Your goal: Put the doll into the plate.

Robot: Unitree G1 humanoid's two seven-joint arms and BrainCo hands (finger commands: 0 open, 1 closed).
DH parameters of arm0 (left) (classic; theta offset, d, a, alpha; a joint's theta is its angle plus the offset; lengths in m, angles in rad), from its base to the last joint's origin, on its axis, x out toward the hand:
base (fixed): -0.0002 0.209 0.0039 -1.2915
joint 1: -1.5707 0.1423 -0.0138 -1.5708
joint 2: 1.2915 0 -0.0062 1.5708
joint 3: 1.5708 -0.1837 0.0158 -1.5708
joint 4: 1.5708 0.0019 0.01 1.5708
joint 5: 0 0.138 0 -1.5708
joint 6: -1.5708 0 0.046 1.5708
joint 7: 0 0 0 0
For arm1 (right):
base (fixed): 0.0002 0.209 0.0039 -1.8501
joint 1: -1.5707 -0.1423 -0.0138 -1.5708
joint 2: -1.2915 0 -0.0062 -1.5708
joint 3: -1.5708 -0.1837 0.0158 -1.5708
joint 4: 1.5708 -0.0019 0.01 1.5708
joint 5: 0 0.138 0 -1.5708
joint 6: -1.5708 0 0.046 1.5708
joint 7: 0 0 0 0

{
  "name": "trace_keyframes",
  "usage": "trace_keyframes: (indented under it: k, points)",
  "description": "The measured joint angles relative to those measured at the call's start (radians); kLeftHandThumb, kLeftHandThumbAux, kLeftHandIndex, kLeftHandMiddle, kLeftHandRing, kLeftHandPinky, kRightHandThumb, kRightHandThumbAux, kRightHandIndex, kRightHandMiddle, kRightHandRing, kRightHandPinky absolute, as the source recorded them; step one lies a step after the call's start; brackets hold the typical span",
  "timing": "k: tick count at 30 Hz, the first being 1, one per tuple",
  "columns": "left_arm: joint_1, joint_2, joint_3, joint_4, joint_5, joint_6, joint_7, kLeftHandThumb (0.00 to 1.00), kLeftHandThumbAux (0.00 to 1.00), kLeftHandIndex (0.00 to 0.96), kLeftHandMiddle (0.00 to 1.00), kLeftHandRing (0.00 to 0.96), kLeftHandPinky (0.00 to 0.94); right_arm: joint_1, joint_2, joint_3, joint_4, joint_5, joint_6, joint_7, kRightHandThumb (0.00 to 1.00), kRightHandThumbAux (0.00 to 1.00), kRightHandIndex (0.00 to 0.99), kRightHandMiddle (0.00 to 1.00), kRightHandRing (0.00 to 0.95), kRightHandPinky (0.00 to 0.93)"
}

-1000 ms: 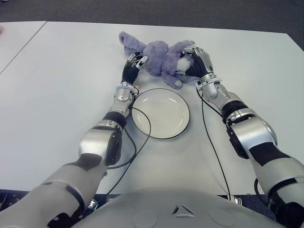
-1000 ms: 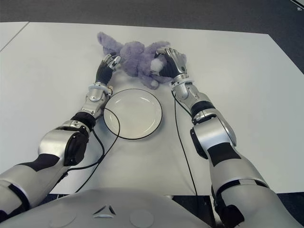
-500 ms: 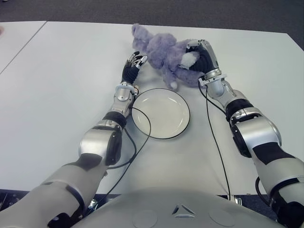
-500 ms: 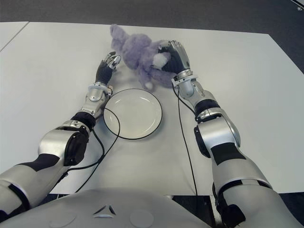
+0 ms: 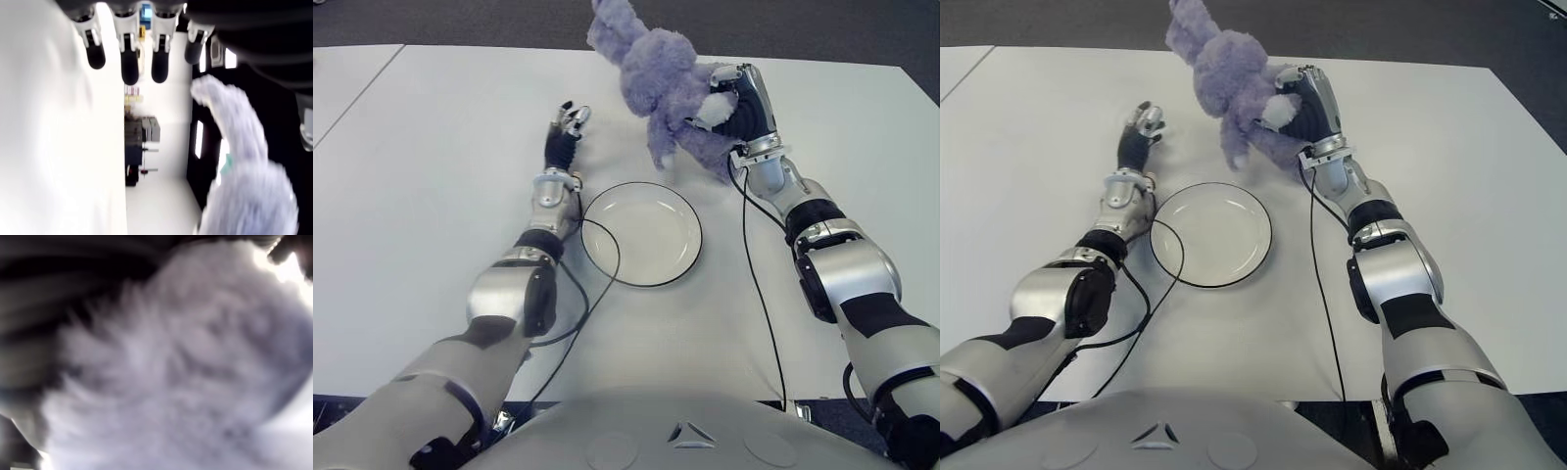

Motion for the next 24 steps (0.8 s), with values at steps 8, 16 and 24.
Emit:
trace_keyframes:
  k: [8,16,24]
  points:
    - [0.017,0.049,0.055,-0.003,-0.042,-0.009,0.0,0.0,0.445,0.087,0.172,0.191,0.21,0.0,-0.028,0.002,-0.005,-0.026,0.0,-0.06,0.109,0.885,0.857,0.926,0.915,0.903]
    - [0.025,0.064,0.092,-0.006,-0.07,-0.019,0.028,0.0,0.477,0.093,0.182,0.2,0.205,0.0,-0.046,0.003,-0.035,-0.055,0.0,-0.114,0.133,0.889,0.85,0.923,0.913,0.901]
    - [0.025,0.065,0.116,-0.008,-0.082,-0.014,0.041,0.0,0.485,0.104,0.194,0.213,0.222,-0.001,-0.048,0.003,-0.101,-0.081,0.0,-0.154,0.149,0.899,0.837,0.92,0.911,0.899]
